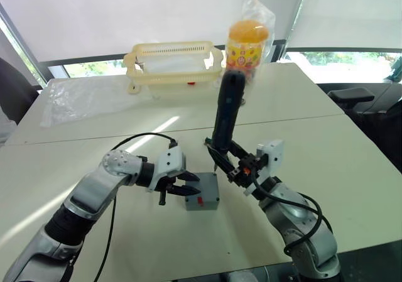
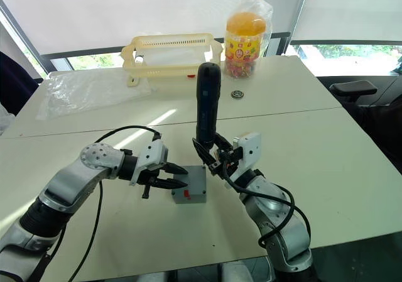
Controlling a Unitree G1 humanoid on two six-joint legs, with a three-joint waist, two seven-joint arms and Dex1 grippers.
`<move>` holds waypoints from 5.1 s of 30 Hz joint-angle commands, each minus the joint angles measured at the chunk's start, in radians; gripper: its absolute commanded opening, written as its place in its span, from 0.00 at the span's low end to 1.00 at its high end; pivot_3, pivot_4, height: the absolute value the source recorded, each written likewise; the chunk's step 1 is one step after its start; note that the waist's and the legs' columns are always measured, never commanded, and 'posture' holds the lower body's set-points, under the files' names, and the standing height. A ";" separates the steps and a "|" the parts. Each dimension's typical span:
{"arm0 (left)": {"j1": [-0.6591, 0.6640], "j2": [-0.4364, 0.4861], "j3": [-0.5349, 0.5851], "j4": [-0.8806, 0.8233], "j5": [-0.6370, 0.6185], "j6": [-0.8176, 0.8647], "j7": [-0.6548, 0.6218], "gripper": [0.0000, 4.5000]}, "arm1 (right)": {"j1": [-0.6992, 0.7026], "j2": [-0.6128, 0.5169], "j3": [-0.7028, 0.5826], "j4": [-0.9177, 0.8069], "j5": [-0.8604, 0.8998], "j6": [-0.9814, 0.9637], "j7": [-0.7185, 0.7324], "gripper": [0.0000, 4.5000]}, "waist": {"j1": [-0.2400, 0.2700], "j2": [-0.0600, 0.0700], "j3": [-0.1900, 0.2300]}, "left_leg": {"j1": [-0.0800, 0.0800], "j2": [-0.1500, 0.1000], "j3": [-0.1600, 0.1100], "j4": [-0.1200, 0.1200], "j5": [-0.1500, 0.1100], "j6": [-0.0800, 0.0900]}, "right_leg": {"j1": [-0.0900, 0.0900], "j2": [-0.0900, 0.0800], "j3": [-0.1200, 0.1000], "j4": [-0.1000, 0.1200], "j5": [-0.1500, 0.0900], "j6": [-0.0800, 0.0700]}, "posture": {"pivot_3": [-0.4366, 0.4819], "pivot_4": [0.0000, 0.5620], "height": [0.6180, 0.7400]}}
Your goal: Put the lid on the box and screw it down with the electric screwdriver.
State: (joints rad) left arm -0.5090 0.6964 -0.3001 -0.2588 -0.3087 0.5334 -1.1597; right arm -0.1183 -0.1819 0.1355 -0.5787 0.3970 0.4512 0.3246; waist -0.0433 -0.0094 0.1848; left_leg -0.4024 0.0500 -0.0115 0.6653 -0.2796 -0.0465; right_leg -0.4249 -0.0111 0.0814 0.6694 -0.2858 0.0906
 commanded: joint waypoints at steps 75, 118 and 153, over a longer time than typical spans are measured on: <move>0.026 0.023 -0.020 0.008 0.018 0.032 -0.019 0.34 | 0.014 -0.003 0.046 0.042 -0.088 -0.147 0.035 0.37 | 0.000 0.000 -0.002 | 0.012 0.000 0.000 -0.001 0.000 0.000 | 0.012 0.000 0.000 0.000 0.000 0.000 | 0.48 0.27 1.00; 0.064 0.031 -0.009 -0.033 0.015 0.053 -0.005 0.34 | 0.102 -0.037 0.036 0.161 -0.093 -0.099 0.059 0.37 | 0.000 -0.010 -0.018 | 0.028 0.000 0.000 -0.004 -0.001 0.000 | 0.028 0.000 0.001 -0.005 -0.004 -0.004 | 0.48 0.27 1.00; 0.070 0.016 -0.008 -0.035 0.011 0.058 0.032 0.34 | 0.074 -0.105 0.061 0.191 -0.089 -0.016 0.082 0.37 | 0.001 -0.017 -0.033 | 0.031 0.001 0.001 -0.015 -0.001 0.001 | 0.029 -0.001 0.001 -0.013 -0.007 -0.009 | 0.48 0.27 1.00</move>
State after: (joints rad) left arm -0.4453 0.7077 -0.3000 -0.2918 -0.3063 0.5802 -1.1345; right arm -0.0841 -0.2722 0.1756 -0.4876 0.3390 0.3618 0.4161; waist -0.0428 -0.0268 0.1520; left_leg -0.3716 0.0506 -0.0107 0.6502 -0.2804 -0.0460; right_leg -0.3958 -0.0119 0.0823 0.6557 -0.2926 0.0820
